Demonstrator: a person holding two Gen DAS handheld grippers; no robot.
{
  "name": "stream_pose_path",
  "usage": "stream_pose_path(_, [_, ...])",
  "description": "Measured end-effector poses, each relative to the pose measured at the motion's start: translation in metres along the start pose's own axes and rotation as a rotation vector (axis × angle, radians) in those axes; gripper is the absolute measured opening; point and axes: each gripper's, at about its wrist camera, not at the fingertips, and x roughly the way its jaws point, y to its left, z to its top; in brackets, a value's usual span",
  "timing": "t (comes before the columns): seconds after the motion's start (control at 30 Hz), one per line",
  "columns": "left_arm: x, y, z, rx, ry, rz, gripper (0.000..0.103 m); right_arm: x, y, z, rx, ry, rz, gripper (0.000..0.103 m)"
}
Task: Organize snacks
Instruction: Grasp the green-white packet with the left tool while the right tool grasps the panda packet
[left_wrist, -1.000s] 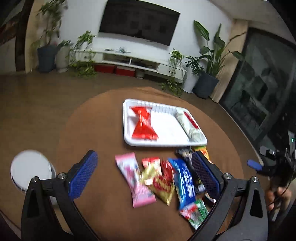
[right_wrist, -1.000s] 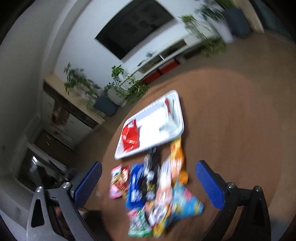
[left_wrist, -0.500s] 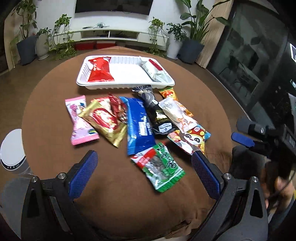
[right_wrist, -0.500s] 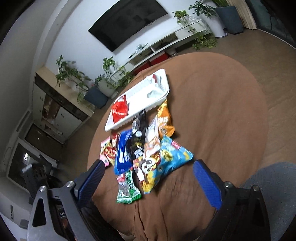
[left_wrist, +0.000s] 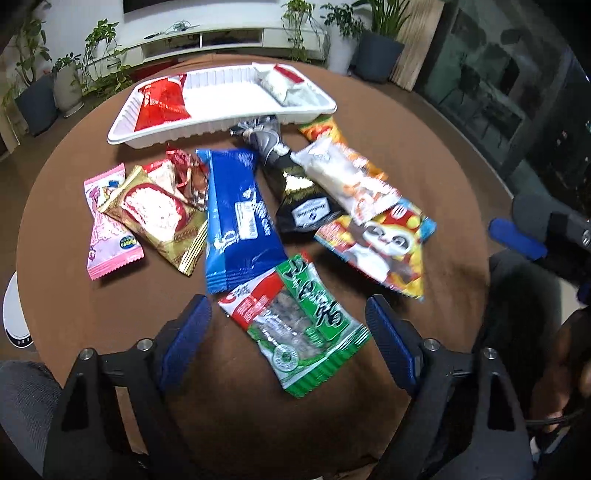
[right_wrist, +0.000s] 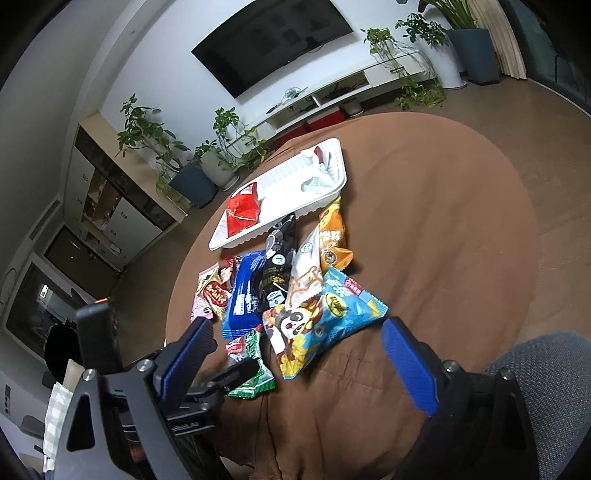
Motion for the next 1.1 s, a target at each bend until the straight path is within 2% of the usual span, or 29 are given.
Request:
stream_pose_path(0.23, [0.017, 0.007, 0.002, -0.020, 0.056, 0.009, 0.085, 0.014, 0.001, -0.003, -0.013, 0.076, -0.060, 0.091])
stream_pose_path(0.43, [0.023, 0.015, 0.007, -0.041, 0.046, 0.018, 0.086, 0.031, -0.002, -0.004, 0.033, 0.139, -0.074, 0.091])
stream_pose_path(0.5, [0.023, 0.017, 0.007, -0.034, 0.039, 0.008, 0.085, 0.042, -0.004, -0.004, 0.053, 0.189, -0.082, 0.091])
stream_pose_path(0.53, [0.022, 0.017, 0.006, -0.033, 0.035, 0.003, 0.083, 0.044, -0.006, -0.004, 0.071, 0.199, -0.075, 0.091])
stream_pose_path(0.57, [0.019, 0.018, 0.004, -0.030, 0.031, -0.001, 0.075, 0.047, -0.008, -0.003, 0.092, 0.208, -0.067, 0.091])
stream_pose_path(0.7, [0.013, 0.031, 0.000, -0.041, 0.017, -0.049, 0.062, 0.055, -0.005, 0.000, 0.085, 0.228, -0.069, 0.091])
stream_pose_path(0.77, [0.010, 0.036, -0.002, -0.046, 0.012, -0.052, 0.045, 0.059, -0.004, 0.002, 0.095, 0.237, -0.063, 0.091])
stream_pose_path(0.87, [0.007, 0.046, -0.005, -0.072, 0.015, -0.092, 0.039, 0.067, -0.003, 0.006, 0.109, 0.248, -0.065, 0.091])
stream_pose_path(1.1, [0.006, 0.051, -0.004, -0.083, 0.021, -0.118, 0.039, 0.083, 0.002, 0.008, 0.127, 0.301, -0.109, 0.091])
